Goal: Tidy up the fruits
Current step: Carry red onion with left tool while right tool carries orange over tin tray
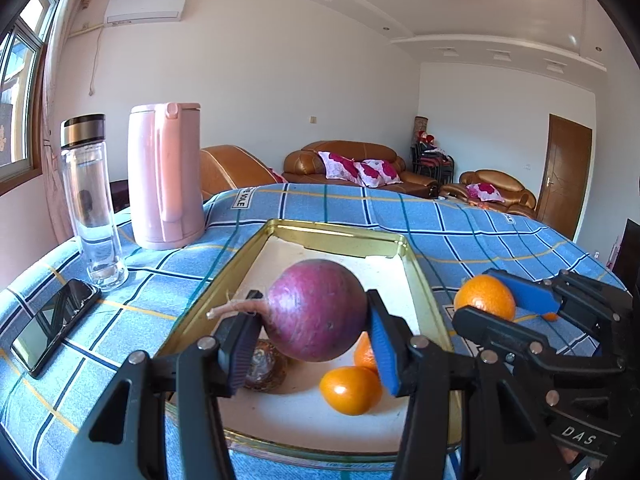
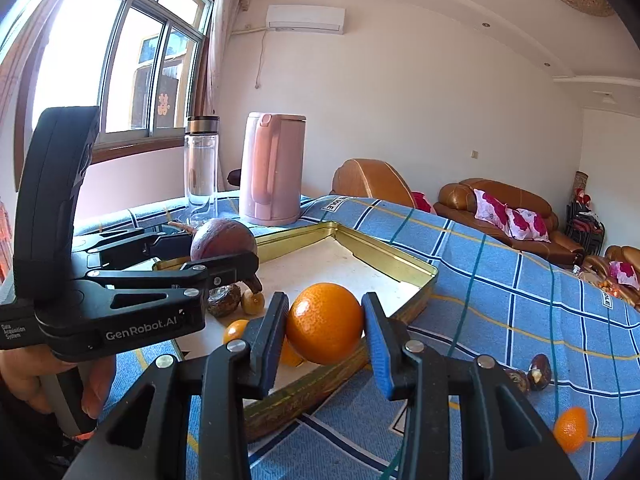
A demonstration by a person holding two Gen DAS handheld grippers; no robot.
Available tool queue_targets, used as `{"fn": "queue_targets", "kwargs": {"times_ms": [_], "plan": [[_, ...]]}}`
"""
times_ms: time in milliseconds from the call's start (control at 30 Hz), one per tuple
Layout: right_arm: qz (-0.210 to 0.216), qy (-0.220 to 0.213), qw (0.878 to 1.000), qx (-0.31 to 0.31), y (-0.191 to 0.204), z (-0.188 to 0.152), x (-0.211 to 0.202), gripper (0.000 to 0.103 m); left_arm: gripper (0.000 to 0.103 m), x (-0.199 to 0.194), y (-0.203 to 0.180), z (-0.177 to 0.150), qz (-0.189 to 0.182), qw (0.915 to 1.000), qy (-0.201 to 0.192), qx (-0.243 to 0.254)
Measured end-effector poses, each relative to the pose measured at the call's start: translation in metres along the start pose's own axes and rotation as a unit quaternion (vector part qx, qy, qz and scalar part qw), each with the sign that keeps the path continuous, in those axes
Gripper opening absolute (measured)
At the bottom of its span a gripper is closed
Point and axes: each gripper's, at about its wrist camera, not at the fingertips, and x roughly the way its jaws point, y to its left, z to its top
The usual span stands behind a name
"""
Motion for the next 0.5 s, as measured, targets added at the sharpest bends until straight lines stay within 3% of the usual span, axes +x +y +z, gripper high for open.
{"fn": "queue_targets", "kwargs": {"times_ms": [500], "plan": [[0.024,0.022,0.999,-0.016,0.022,0.004,0.025,0.040,0.052,0.006,0.015,-0.009,0.017,0.9994,0.032,-0.003]]}}
